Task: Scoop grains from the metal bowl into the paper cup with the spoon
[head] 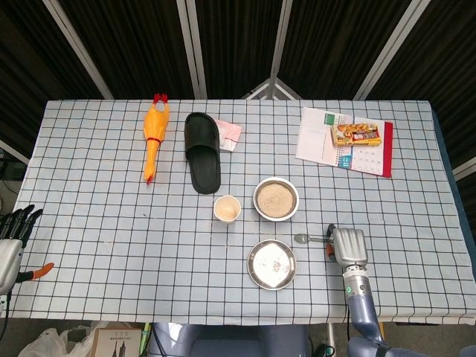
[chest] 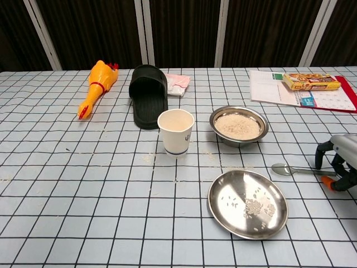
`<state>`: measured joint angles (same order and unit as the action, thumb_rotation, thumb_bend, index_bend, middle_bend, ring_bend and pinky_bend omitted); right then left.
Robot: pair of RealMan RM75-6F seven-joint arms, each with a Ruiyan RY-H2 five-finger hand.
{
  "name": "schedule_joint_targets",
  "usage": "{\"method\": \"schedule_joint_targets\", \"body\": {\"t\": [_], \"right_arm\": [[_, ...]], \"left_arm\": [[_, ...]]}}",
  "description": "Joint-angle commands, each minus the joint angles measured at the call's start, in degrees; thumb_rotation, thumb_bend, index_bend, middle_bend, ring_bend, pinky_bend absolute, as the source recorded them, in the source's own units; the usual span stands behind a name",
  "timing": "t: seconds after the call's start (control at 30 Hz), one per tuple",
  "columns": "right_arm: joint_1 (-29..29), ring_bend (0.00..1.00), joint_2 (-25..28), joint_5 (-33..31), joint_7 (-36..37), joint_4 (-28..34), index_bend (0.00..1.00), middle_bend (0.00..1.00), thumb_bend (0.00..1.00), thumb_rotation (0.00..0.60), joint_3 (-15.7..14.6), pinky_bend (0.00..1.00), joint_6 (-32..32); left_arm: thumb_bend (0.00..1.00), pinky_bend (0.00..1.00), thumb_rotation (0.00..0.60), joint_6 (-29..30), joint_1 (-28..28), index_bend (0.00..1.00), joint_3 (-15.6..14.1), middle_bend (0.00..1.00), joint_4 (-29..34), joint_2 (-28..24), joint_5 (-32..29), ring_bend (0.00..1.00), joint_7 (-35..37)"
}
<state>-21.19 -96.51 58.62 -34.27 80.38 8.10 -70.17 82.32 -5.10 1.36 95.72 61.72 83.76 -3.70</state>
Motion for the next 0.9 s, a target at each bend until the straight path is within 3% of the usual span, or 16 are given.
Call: {"method": "schedule_joint_targets", "body": {"t": [0.03,0.9], "right_arm": [[0.0,1.0,0.0,0.0,0.0,0.0,0.49,0.86,0.43,0.6,0.0,1.0,-0.1],[0.1,1.0,-0.8,-1.1,0.0,-0.9,0.54,0.86,0.43,0.6,0.5,1.0,-0.3]], "left_arm": [[0.0,0.0,0.6,0.0,0.0,0.0,0.0,0.0,0.0,0.0,0.0,0.0,0.0],[0.0,0.0,0.6,-0.3,0.0,0.0,0.0,0.0,0.2,-0.1,-0.4,0.0,-0.2]]}}
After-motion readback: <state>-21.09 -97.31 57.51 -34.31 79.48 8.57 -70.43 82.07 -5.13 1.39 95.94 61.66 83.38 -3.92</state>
